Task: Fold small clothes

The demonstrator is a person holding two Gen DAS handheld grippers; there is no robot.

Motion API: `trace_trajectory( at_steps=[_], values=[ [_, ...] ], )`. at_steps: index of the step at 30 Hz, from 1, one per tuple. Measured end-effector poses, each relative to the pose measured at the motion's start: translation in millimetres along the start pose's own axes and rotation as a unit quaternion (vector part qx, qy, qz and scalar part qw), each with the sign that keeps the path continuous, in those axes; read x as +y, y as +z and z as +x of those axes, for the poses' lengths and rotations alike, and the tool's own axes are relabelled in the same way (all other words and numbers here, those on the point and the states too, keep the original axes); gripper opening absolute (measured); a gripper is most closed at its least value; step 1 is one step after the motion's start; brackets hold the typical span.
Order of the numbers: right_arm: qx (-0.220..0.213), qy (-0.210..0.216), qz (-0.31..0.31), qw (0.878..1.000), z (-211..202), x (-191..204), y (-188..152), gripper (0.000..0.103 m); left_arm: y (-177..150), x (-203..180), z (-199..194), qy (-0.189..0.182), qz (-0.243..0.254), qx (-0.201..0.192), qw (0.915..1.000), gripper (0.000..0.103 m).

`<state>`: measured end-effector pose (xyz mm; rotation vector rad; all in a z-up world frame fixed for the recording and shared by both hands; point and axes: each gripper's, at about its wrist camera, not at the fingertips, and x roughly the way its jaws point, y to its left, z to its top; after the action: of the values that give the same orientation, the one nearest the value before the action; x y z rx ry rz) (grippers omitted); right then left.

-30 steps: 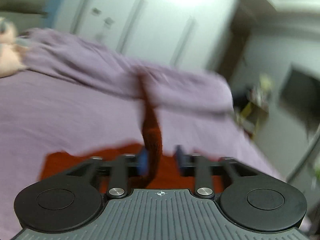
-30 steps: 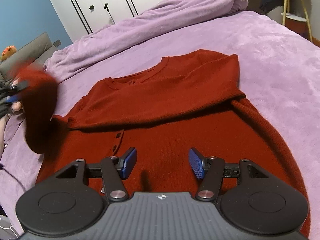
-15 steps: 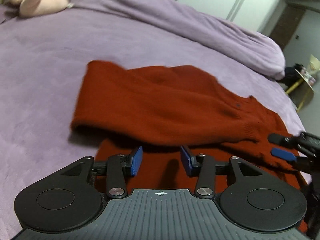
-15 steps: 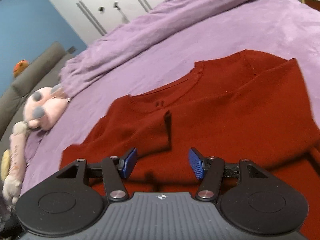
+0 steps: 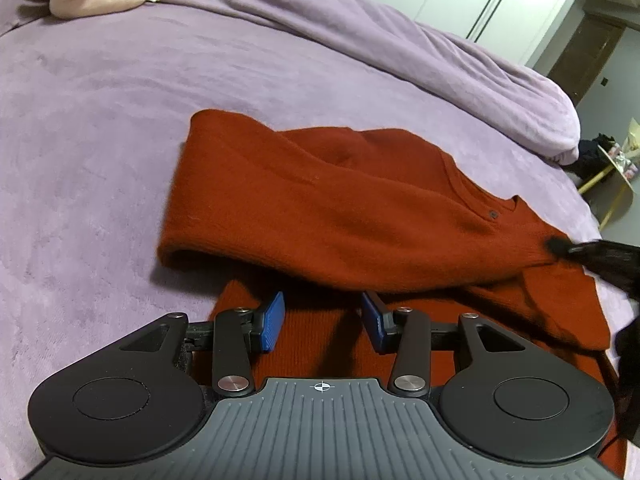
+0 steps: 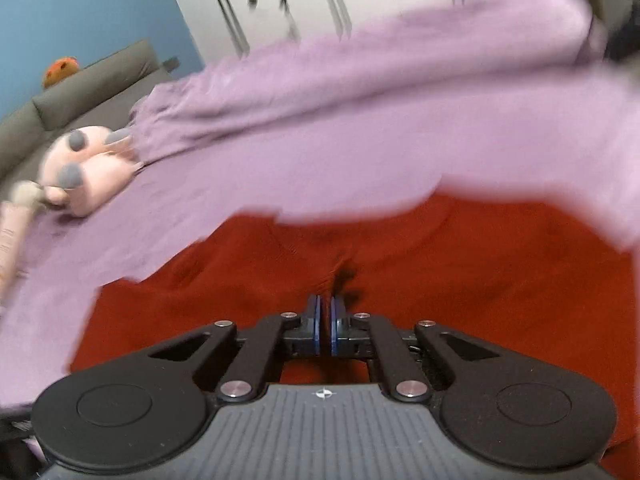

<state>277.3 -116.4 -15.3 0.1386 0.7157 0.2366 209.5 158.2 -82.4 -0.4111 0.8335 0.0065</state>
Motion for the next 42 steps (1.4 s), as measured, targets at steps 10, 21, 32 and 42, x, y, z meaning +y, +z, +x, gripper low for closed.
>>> trace_trajectory(
  at_steps=[10, 21, 32, 42],
  values=[
    [0.04, 0.042, 0.133, 0.989, -13, -67, -17, 0.039, -4, -8, 1, 0.01, -0.001, -0.001, 0.9999, 0.051],
    [0.085, 0.084, 0.141, 0.983, 47, -29, -17, 0.02, 1, 19, -3, 0.002, -0.061, -0.002, 0.9981, 0.052],
    [-0.069, -0.174, -0.08, 0.979, -28, -30, -7, 0.005, 6, 10, -4, -0.008, -0.053, 0.01, 0.9985, 0.056],
    [0.018, -0.08, 0.129, 0.988, -19, -117, -27, 0.031, 12, -8, 7, 0.002, -0.029, 0.018, 0.9994, 0.056]
  ],
)
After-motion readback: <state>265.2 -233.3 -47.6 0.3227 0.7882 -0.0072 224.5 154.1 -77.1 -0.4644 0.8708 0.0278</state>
